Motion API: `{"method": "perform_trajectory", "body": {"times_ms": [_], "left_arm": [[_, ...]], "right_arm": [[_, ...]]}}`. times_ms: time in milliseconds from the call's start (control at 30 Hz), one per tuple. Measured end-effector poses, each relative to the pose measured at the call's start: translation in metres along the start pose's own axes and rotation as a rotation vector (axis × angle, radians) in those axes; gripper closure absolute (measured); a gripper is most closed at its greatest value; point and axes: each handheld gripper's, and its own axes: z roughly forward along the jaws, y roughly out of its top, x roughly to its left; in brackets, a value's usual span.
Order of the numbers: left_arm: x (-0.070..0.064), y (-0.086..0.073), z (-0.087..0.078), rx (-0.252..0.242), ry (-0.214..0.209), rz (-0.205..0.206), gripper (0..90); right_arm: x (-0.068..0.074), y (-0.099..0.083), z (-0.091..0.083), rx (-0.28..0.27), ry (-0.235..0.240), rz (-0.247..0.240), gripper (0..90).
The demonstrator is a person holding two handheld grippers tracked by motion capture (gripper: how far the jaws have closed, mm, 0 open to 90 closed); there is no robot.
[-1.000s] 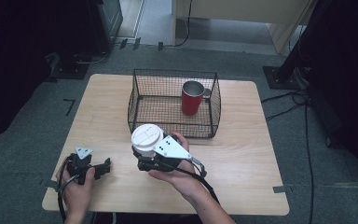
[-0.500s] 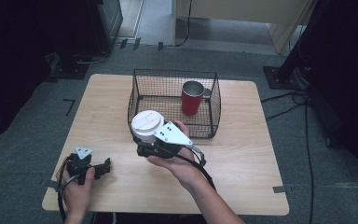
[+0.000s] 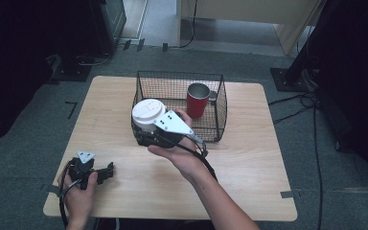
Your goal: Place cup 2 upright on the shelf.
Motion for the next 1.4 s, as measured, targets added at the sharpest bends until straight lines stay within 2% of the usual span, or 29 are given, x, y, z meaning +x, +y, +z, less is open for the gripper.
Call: {"method": "perform_trajectory", "body": {"times_ms": [400,767,933,1100,1400], "left_arm": [[0.000,0.000,0.000,0.000,0.000,0.000,0.0],[0.000,0.000,0.000,-0.001,0.000,-0.001,0.0],[0.000,0.000,0.000,-0.001,0.000,-0.001,0.0],[0.000,0.000,0.000,-0.001,0.000,-0.002,0.0],[0.000,0.000,0.000,-0.002,0.000,-0.001,0.0]], "right_arm": [[-0.012,0.017,0.020,-0.011,-0.009,0.012,16.0],[-0.032,0.024,0.039,-0.047,-0.056,0.034,16.0],[-0.041,0.025,0.047,-0.050,-0.088,0.035,16.0],[-0.049,0.025,0.056,-0.051,-0.116,0.057,16.0],[-0.059,0.019,0.077,-0.048,-0.150,0.045,16.0]]}}
